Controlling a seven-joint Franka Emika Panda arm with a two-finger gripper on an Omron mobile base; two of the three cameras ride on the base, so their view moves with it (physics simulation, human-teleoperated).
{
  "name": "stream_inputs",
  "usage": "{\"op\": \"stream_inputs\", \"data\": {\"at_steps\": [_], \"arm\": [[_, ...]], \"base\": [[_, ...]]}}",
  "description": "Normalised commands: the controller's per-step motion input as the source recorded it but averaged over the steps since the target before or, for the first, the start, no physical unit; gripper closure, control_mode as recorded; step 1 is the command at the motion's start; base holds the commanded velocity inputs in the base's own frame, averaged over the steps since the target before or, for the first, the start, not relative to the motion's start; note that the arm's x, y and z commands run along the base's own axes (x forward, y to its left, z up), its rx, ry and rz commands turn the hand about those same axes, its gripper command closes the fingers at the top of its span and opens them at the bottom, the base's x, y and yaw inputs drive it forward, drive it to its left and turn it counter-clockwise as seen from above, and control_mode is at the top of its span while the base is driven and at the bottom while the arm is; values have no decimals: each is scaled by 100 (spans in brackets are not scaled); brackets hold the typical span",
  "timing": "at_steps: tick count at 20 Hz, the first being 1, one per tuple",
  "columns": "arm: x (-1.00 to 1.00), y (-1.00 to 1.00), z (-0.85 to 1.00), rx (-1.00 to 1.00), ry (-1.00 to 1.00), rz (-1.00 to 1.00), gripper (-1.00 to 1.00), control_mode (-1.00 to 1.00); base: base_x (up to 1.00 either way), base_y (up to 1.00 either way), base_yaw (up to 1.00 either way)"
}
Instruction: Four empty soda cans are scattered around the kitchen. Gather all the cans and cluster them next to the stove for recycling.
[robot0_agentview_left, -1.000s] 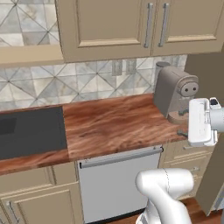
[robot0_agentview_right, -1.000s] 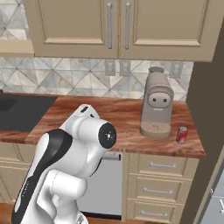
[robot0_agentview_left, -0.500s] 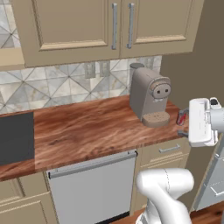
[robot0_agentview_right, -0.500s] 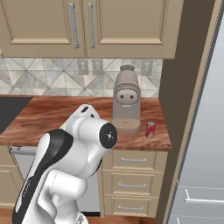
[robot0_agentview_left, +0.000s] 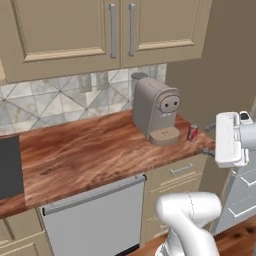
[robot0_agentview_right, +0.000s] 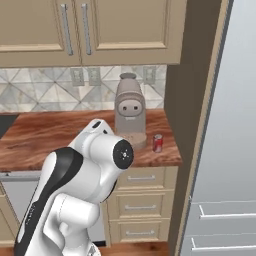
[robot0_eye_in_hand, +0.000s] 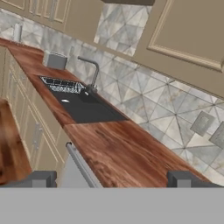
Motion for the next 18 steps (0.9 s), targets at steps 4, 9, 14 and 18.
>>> {"op": "stream_inputs", "data": {"at_steps": [4, 9, 14, 18], "arm": [[0, 0, 0, 0, 0, 0, -100, 100], [0, 0, 0, 0, 0, 0, -100, 100], [0, 0, 0, 0, 0, 0, -100, 100], [0, 0, 0, 0, 0, 0, -100, 100]], "base": [[7, 0, -24], [8, 0, -23], [9, 0, -23], [12, 0, -23]]}}
